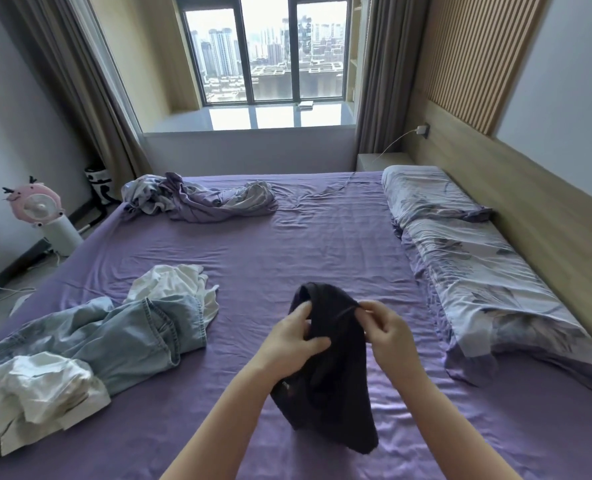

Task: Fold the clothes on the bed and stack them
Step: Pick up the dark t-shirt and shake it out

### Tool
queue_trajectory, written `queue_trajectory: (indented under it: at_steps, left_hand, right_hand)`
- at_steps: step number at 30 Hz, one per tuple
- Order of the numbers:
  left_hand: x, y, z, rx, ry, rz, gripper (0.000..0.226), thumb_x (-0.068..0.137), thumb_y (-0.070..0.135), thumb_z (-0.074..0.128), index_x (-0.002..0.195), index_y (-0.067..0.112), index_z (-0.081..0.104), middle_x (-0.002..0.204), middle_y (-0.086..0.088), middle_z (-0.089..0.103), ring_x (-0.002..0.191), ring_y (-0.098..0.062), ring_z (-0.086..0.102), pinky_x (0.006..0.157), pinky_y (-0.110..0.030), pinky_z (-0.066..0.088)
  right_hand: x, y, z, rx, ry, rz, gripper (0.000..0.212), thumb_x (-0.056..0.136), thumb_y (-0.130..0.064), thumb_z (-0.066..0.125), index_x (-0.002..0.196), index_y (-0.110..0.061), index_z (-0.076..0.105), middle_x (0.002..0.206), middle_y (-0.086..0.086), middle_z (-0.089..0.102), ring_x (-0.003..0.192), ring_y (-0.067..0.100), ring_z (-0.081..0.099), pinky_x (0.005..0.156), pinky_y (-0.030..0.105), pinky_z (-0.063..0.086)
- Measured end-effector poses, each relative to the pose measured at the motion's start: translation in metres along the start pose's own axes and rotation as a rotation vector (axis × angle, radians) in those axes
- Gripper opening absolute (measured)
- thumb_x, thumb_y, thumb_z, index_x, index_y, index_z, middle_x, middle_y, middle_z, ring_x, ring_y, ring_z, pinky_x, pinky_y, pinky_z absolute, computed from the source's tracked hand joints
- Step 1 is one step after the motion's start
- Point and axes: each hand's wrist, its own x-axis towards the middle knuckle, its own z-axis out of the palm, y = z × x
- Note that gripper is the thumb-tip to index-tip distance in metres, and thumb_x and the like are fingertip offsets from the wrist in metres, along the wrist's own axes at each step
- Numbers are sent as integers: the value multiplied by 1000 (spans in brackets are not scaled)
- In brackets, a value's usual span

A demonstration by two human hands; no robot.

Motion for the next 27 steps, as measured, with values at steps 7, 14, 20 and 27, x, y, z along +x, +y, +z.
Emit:
queue_trajectory:
  at_steps: [7,14,20,27]
  left_hand:
    - [-2,12,-4,66,280,13,11,89,19,60,92,8,57,85,-9,65,82,-26,61,78,-40,47]
    - [-6,25,-14,-306,-43,-70,58,70,15,75,120,4,49,101,-8,64,91,-14,61,80,-29,52]
    - [-14,6,2,322,-50,-75,71,68,32,79,124,13,39,104,1,59,100,-16,57,80,-24,46]
    - [-5,-1,-5,132,111,-169,24,91,31,57,68,21,55,60,7,48,60,-14,46,59,-31,34]
  right_hand:
    - [-9,3,13,-64,-18,-13,27,84,-3,64,90,-28,58,90,-6,65,83,4,62,75,10,45]
    - [-19,10,29,-163,-119,-44,35,86,-4,58,81,-38,58,74,-11,68,71,6,62,63,17,44]
    - [6,6,17,-36,-56,67,20,90,-8,56,84,-27,61,75,11,66,75,33,63,70,51,54]
    - [12,6,13,-64,-21,92,20,90,-12,59,79,-29,62,75,-2,67,70,14,62,64,31,49]
